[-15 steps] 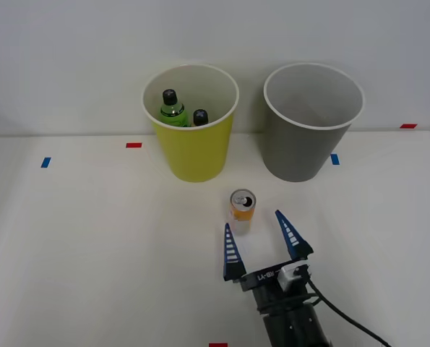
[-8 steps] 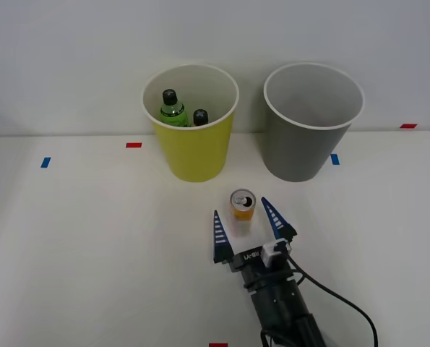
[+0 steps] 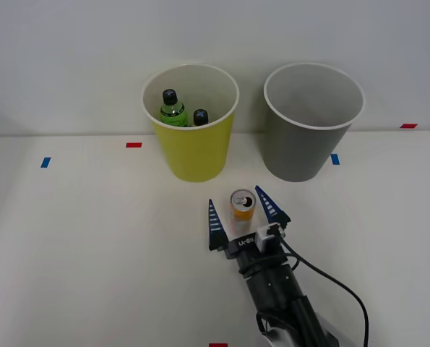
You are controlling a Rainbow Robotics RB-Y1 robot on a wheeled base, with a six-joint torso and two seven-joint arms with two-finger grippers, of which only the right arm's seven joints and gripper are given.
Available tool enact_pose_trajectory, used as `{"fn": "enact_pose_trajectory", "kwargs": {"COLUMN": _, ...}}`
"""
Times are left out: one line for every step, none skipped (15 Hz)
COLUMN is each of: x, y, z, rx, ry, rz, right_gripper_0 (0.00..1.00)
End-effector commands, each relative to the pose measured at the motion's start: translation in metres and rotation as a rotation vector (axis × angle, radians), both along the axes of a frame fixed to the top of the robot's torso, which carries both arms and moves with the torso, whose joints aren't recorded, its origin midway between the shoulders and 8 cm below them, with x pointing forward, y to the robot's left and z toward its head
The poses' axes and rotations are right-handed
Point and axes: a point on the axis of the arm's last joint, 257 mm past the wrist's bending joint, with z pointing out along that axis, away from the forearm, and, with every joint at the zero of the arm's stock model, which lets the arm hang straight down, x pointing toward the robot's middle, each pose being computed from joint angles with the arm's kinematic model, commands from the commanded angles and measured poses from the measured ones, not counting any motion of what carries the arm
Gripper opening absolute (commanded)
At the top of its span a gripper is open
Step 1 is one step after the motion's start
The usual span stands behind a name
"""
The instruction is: Put cans in the gray bin, plastic bottles in the light green bin
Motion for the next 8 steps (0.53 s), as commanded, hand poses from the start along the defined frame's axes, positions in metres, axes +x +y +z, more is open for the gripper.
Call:
{"fn": "enact_pose_trajectory", "kwargs": {"x": 0.0006, "y": -0.0015, "z": 0.0001, "rx": -0.024, "ry": -0.010, "rz": 0.007, "right_gripper_0": 1.00}}
{"fn": "enact_pose_trajectory", "kwargs": {"x": 0.0004, "y": -0.0025, "z": -0.0007, "rx": -0.036, "ry": -0.013, "rz": 0.009, "right_gripper_0": 1.00}}
{"fn": "enact_pose_trajectory", "kwargs": {"x": 0.0006, "y": -0.0034, "z": -0.0006, "rx": -0.046, "ry": -0.017, "rz": 0.010, "right_gripper_0": 1.00}}
{"fn": "enact_pose_trajectory", "kwargs": {"x": 0.0011, "y": -0.0054, "z": -0.0009, "rx": -0.059, "ry": -0.022, "rz": 0.011, "right_gripper_0": 1.00}}
{"fn": "enact_pose_trajectory", "kwargs": {"x": 0.0013, "y": -0.0062, "z": -0.0013, "rx": -0.069, "ry": -0.025, "rz": 0.017, "right_gripper_0": 1.00}}
{"fn": "enact_pose_trajectory", "kwargs": {"x": 0.0009, "y": -0.0071, "z": -0.0024, "rx": -0.071, "ry": -0.023, "rz": 0.019, "right_gripper_0": 1.00}}
{"fn": "enact_pose_trajectory", "kwargs": {"x": 0.0004, "y": -0.0078, "z": -0.0035, "rx": -0.075, "ry": -0.022, "rz": 0.021, "right_gripper_0": 1.00}}
{"fn": "enact_pose_trajectory", "kwargs": {"x": 0.0009, "y": -0.0081, "z": -0.0031, "rx": -0.077, "ry": -0.023, "rz": 0.021, "right_gripper_0": 1.00}}
